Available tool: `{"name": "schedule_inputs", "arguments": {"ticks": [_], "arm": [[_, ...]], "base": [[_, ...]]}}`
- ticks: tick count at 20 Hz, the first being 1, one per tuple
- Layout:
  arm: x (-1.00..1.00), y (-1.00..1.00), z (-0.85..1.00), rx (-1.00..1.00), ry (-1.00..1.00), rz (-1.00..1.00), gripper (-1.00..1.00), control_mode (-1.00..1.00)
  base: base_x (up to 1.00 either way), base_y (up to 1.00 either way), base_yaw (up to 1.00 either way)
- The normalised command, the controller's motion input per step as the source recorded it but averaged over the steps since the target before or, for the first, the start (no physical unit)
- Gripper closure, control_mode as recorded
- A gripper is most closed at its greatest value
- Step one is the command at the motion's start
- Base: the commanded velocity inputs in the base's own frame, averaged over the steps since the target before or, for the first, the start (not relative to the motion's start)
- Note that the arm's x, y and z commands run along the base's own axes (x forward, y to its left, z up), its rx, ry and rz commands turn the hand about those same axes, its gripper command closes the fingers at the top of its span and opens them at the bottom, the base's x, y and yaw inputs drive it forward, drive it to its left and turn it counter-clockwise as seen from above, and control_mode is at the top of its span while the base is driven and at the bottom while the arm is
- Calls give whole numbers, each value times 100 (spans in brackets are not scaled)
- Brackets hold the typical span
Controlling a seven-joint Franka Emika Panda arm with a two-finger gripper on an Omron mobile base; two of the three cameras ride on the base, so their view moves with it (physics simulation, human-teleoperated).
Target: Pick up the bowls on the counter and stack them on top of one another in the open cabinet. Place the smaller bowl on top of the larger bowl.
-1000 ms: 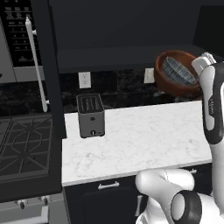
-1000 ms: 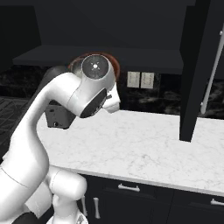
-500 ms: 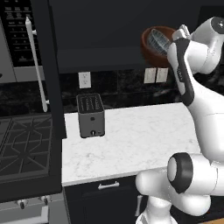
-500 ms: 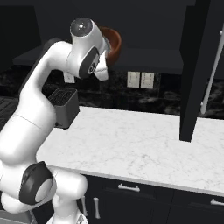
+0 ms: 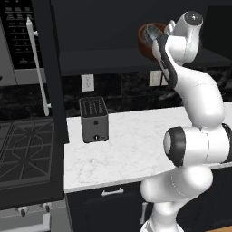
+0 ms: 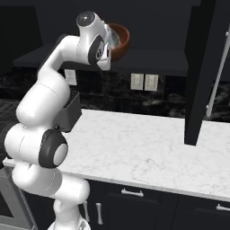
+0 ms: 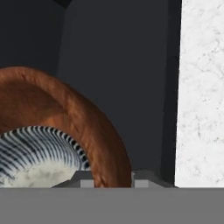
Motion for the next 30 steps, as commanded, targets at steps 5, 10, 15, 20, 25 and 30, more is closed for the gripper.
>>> {"name": "schedule_inputs", "arguments": {"ticks": [5,10,15,20,25,30], "arm": [[57,0,-23,0,-1,-3,-100,-100],[-64,0,0,0,-21,0,-100,-100],[-100,-3,-25,8,-34,-2,-100,-100],[-100,-4,-92,7,-19,-5,-100,-100],[-100,0,-100,-17,4,-4,-100,-100],[-100,-4,-100,-10,-1,-2,-100,-100]], "base": [[0,0,0],[0,0,0],[0,0,0],[0,0,0],[0,0,0],[0,0,0]]}}
